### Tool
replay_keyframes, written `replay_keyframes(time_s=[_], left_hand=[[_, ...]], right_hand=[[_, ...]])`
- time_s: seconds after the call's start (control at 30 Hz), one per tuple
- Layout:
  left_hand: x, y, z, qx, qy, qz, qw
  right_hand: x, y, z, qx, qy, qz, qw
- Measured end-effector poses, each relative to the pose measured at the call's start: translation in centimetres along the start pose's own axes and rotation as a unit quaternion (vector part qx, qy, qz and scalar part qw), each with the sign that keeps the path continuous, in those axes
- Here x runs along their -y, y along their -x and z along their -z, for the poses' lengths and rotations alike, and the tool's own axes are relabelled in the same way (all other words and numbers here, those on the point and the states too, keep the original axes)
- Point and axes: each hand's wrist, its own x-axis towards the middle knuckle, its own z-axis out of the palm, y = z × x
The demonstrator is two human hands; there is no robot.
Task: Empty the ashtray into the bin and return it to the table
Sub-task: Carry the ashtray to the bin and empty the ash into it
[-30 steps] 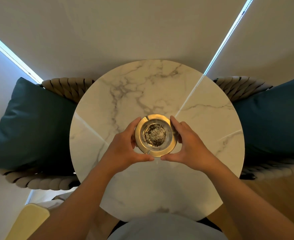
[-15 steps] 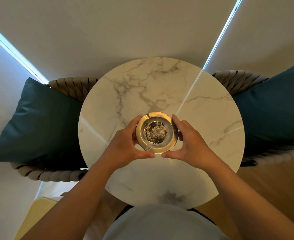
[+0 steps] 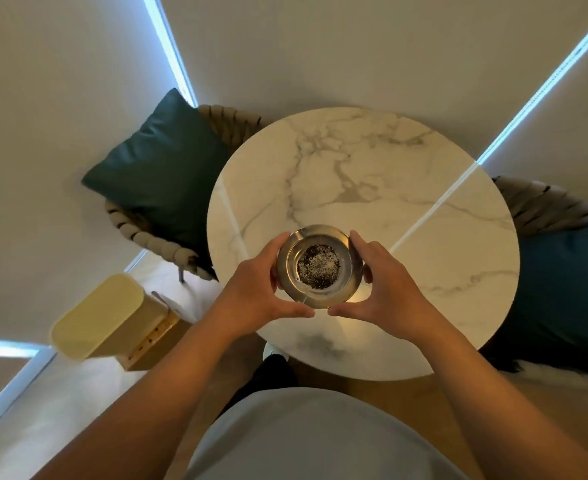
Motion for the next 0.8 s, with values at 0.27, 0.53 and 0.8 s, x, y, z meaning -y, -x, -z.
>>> replay_keyframes(time_s=[0.27,0.53,0.8], left_hand=[[0.5,9.3,-2.8,-0.112,0.018,0.071,0.991],[0.6,15.9,-2.0,-0.199,-0.004,0.131,0.971],[1.9,21.8,1.5,-0.288,0.001,0.175,0.941]], right_hand=[[1.9,3.1,-1.9,0.086,0.03,0.102,0.991],[5.7,3.0,-4.9,0.142,0.047,0.188,0.971],[12.0,0.9,-10.1,0.195,0.061,0.251,0.946]])
